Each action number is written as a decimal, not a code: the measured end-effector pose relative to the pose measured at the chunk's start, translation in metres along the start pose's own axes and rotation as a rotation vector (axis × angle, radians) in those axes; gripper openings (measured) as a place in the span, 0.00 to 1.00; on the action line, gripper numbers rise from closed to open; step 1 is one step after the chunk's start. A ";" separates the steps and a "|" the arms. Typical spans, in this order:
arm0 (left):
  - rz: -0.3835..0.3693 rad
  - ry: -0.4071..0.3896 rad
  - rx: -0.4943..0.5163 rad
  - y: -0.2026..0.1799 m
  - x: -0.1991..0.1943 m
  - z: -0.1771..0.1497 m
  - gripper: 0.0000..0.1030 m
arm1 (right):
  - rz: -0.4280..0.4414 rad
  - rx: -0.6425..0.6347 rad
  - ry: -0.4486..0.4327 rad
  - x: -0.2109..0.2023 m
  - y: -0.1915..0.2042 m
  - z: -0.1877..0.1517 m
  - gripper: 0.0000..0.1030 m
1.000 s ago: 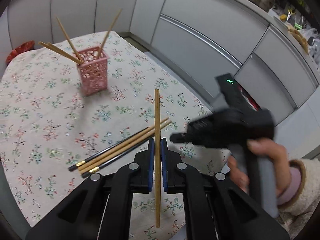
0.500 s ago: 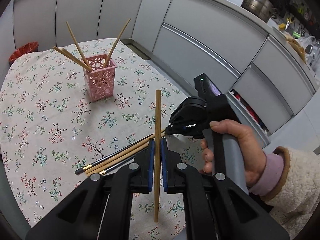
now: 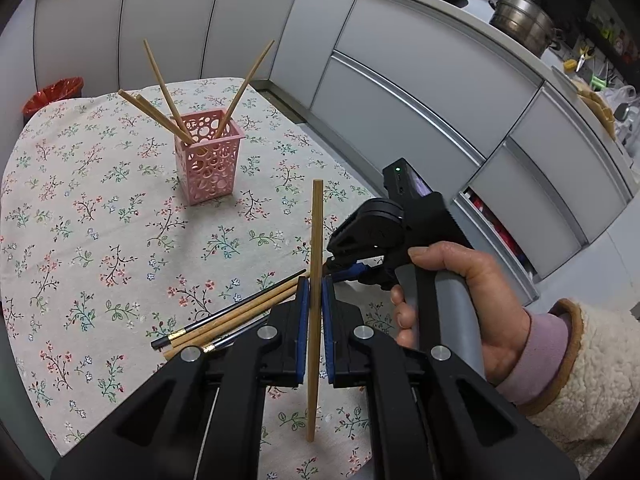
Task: Organize utensils
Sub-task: 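Lower the right gripper onto a wooden chopstick and close on it while the left gripper holds its chopstick, then lift the chopstick with the right gripper and turn toward the pink holder, then carry both held chopsticks over the pink holder and lower them in, then open both grippers to release the chopsticks into the pink holder, then move both open grippers back toward the remaining chopsticks on the table, then close the left gripper on a wooden chopstick and lift it upright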
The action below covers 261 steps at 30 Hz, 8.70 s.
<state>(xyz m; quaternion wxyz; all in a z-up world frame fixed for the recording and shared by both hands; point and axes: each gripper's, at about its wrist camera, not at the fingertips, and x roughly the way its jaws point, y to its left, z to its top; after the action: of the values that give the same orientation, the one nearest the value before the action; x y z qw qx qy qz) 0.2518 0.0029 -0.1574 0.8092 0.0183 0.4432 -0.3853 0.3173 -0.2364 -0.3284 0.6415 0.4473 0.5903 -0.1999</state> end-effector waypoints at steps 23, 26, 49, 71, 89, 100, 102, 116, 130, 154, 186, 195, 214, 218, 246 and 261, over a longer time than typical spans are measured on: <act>0.007 -0.032 -0.032 0.007 -0.007 0.002 0.07 | 0.026 0.028 -0.052 -0.020 -0.032 0.014 0.23; 0.005 -0.031 -0.028 0.005 -0.007 0.002 0.07 | 0.015 0.015 -0.040 -0.017 -0.031 0.013 0.22; 0.064 -0.190 -0.050 0.004 -0.040 0.006 0.07 | 0.258 -0.255 -0.352 -0.050 -0.007 -0.019 0.00; 0.064 -0.265 -0.072 0.007 -0.067 0.007 0.07 | 0.005 -0.164 -0.112 -0.012 -0.003 0.000 0.16; 0.067 -0.304 -0.121 0.020 -0.079 0.006 0.07 | 0.085 -0.026 -0.217 -0.004 0.004 -0.016 0.04; 0.107 -0.360 -0.103 0.013 -0.088 0.005 0.07 | 0.284 -0.351 -0.390 -0.061 -0.003 -0.026 0.05; 0.115 -0.367 -0.100 0.011 -0.091 0.006 0.07 | 0.341 -0.432 -0.426 -0.076 0.000 -0.039 0.05; 0.203 -0.355 -0.055 -0.022 -0.097 0.022 0.07 | 0.431 -0.801 -0.614 -0.179 0.011 -0.119 0.04; 0.301 -0.444 -0.070 -0.024 -0.111 0.085 0.07 | 0.481 -0.787 -0.776 -0.268 0.031 -0.080 0.04; 0.480 -0.523 -0.120 0.044 -0.009 0.175 0.09 | 0.563 -0.808 -0.856 -0.261 0.102 0.007 0.04; 0.630 -0.578 -0.175 0.016 -0.092 0.104 0.57 | 0.326 -0.907 -0.918 -0.231 0.125 -0.047 0.43; 0.669 -0.573 -0.180 -0.005 -0.107 0.074 0.80 | 0.312 -0.899 -0.889 -0.239 0.087 -0.075 0.70; 0.657 -0.558 -0.145 -0.046 -0.116 0.034 0.93 | 0.236 -0.811 -0.915 -0.236 0.020 -0.093 0.93; 0.664 -0.538 -0.118 -0.054 -0.112 0.032 0.93 | 0.211 -0.808 -0.915 -0.231 0.007 -0.097 0.93; 0.245 0.293 -0.038 -0.017 0.077 0.041 0.93 | 0.129 -0.649 -0.516 -0.129 -0.104 -0.085 0.93; 0.248 0.691 0.306 -0.043 0.232 0.065 0.38 | 0.163 -0.608 -0.395 -0.092 -0.130 -0.069 0.93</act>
<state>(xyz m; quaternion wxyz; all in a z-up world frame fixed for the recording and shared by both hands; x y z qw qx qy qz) 0.3423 -0.1924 -0.2740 0.6407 0.3208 0.6212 -0.3174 0.1552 -0.2732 -0.2795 0.8604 0.2346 0.4500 -0.0462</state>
